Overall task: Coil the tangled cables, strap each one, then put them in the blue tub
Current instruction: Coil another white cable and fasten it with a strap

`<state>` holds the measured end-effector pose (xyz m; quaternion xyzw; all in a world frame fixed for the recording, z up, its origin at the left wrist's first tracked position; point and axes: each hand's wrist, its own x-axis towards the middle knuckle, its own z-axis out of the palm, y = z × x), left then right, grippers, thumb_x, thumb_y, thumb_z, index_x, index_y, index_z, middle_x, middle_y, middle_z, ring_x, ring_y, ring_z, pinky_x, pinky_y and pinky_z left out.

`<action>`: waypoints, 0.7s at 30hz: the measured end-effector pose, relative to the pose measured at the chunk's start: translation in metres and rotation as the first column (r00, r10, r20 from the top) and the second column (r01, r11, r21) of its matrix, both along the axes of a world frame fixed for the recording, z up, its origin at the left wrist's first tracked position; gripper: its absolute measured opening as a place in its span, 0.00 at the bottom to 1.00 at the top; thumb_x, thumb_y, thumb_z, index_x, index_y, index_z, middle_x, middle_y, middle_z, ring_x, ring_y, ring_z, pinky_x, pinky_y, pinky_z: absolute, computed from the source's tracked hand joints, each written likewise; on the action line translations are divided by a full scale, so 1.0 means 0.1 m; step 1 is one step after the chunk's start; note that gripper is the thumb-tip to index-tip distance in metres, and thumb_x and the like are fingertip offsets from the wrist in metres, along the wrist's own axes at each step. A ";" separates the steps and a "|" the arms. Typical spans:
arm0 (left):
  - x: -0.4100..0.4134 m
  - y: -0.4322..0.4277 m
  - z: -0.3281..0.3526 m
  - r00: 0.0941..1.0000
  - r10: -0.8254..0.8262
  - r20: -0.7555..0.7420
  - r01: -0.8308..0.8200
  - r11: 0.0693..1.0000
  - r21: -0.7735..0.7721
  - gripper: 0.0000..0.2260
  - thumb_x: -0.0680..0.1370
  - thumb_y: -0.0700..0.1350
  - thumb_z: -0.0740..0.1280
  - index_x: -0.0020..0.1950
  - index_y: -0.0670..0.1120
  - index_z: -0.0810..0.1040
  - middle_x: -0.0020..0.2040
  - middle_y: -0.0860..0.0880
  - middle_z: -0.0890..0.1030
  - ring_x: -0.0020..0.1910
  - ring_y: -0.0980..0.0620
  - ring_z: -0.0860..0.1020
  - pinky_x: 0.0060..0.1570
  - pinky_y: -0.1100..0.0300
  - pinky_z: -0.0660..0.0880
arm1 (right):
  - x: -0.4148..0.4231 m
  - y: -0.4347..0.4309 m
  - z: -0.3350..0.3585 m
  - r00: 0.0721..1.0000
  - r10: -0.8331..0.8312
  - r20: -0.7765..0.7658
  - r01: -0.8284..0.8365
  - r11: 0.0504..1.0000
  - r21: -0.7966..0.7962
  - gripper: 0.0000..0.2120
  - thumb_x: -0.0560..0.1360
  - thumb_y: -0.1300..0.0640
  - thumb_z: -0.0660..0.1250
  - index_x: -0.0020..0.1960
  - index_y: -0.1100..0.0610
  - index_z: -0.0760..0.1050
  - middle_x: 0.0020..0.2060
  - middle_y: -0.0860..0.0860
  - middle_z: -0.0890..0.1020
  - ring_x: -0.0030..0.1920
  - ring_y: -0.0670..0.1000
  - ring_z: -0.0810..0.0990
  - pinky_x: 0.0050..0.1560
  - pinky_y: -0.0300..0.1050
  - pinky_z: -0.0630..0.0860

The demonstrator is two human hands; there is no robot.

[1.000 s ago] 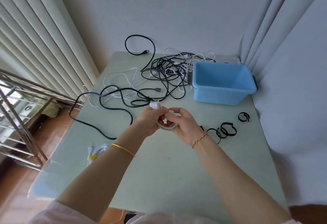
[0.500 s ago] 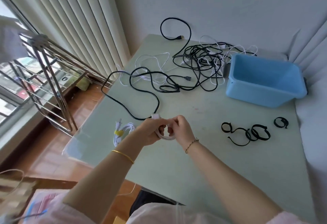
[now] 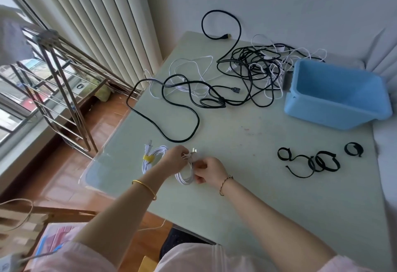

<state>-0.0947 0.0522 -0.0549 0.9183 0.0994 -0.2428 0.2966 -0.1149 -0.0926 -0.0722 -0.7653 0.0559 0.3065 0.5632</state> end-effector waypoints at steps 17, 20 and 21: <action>0.16 0.30 0.21 0.933 -0.148 0.328 0.049 0.955 0.292 0.26 0.73 0.27 0.53 0.62 0.47 0.78 0.60 0.50 0.79 0.59 0.48 0.70 0.55 0.56 0.68 | -0.05 0.24 -0.03 0.997 -0.062 -0.047 0.060 0.997 -0.042 0.10 0.75 0.65 0.64 0.37 0.57 0.70 0.30 0.55 0.78 0.31 0.58 0.79 0.42 0.55 0.82; 0.18 0.34 0.21 0.940 -0.057 0.337 -0.009 0.982 0.191 0.24 0.73 0.27 0.53 0.59 0.45 0.79 0.59 0.48 0.79 0.60 0.47 0.71 0.57 0.54 0.70 | -0.02 0.24 -0.01 0.998 -0.023 -0.051 0.020 0.997 -0.071 0.11 0.75 0.65 0.62 0.35 0.58 0.72 0.31 0.56 0.79 0.33 0.59 0.80 0.43 0.56 0.82; 0.19 0.33 0.20 0.938 -0.036 0.344 -0.025 0.985 0.171 0.23 0.73 0.28 0.53 0.58 0.44 0.80 0.59 0.47 0.79 0.61 0.46 0.71 0.58 0.54 0.70 | 0.00 0.22 0.00 0.998 -0.015 -0.061 0.011 0.997 -0.074 0.10 0.75 0.65 0.61 0.35 0.59 0.72 0.31 0.56 0.79 0.33 0.59 0.80 0.43 0.56 0.82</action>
